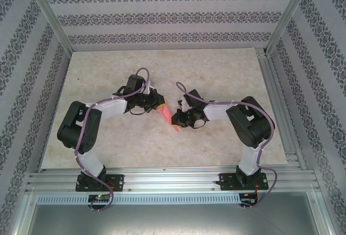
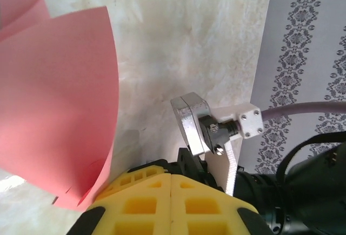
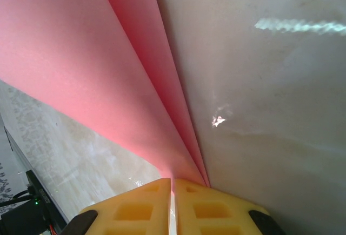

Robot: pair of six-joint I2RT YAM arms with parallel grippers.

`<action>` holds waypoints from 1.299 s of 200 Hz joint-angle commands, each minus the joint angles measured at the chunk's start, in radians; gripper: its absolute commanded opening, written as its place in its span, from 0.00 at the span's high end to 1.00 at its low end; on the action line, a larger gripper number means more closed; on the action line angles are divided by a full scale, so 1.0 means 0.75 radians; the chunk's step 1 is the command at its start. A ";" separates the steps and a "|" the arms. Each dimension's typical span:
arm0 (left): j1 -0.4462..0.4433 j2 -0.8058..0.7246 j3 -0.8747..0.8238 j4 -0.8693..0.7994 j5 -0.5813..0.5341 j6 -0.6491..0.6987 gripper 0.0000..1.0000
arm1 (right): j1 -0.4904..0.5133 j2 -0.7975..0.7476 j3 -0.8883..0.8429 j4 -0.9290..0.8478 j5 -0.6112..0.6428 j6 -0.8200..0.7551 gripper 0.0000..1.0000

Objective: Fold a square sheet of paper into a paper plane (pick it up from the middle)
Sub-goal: Fold the wing for the fifth time at the center of the table.

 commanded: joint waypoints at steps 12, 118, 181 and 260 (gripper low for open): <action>-0.037 0.101 0.013 0.151 0.044 -0.132 0.92 | 0.015 0.093 -0.041 -0.042 0.094 -0.005 0.88; -0.118 0.245 0.104 0.036 -0.091 -0.182 0.89 | 0.022 0.105 -0.052 -0.010 0.095 0.007 0.89; -0.117 0.318 0.149 -0.134 -0.209 -0.030 0.91 | 0.025 0.111 -0.048 -0.029 0.107 0.005 0.89; -0.053 0.385 0.221 -0.186 -0.213 0.140 0.93 | 0.035 0.118 -0.054 -0.124 0.120 -0.035 0.92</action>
